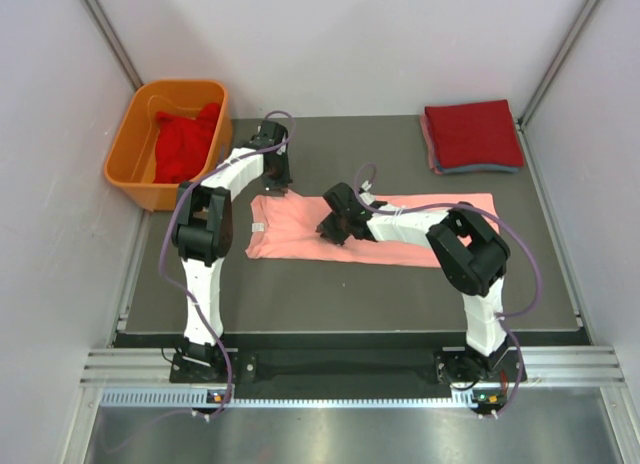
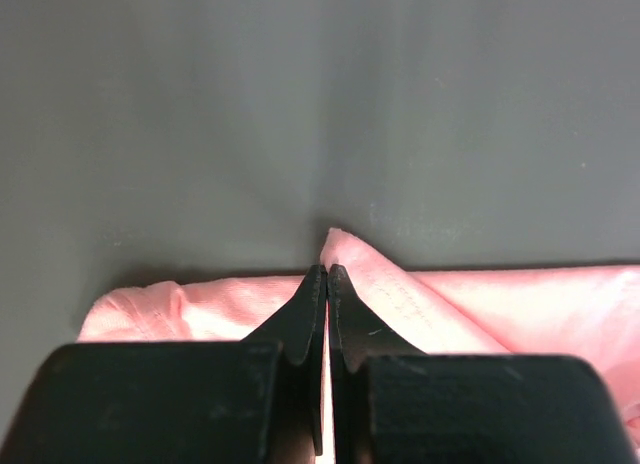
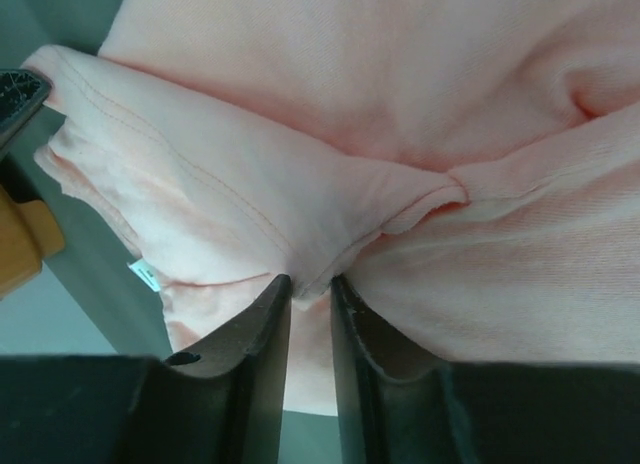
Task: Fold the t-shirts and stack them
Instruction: Fold the tshirt
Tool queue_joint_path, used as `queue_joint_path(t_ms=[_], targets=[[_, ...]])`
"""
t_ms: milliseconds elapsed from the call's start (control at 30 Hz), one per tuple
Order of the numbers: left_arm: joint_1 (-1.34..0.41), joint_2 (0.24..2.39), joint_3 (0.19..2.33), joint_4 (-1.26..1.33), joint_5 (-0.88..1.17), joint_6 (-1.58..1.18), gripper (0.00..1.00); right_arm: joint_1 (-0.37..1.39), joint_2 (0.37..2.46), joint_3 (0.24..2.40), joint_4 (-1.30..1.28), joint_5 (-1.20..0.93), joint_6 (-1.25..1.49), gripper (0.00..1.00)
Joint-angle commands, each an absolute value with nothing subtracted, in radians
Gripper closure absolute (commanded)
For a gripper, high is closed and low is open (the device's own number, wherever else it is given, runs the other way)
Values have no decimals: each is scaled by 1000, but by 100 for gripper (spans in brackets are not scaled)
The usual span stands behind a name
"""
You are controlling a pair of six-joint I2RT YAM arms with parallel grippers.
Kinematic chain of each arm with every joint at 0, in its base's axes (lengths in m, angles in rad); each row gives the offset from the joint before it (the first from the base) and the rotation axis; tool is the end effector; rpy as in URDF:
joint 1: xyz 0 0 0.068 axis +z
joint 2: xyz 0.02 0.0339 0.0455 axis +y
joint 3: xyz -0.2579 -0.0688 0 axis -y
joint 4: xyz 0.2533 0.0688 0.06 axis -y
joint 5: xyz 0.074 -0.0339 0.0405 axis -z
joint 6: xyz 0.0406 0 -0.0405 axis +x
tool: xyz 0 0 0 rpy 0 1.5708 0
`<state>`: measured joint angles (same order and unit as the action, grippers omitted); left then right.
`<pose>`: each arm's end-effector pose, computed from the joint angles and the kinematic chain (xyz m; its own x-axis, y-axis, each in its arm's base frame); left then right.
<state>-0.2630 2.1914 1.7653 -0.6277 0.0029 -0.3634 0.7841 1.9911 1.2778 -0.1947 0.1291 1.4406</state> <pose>0.4655 -0.1254 0.1736 -0.8775 -0.1319 -0.4611 -0.0541 0.9825 -0.1780 0.3056 0.2974 0.1385 -0.7112 0.6794 -0.1805 0.4698 0.6504 0.5969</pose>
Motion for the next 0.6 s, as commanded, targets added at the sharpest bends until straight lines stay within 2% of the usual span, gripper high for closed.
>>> queue_joint_path(t_ms=[0, 167, 567], targets=[[-256, 2160, 1793, -612, 25, -364, 100, 792, 1985, 1289, -147, 163, 1442, 78], [-256, 2154, 1793, -621, 21, -367, 100, 773, 1945, 1233, -101, 175, 1433, 100], [-256, 2082, 1790, -724, -43, -393, 100, 736, 1836, 1140, -49, 146, 1362, 100]])
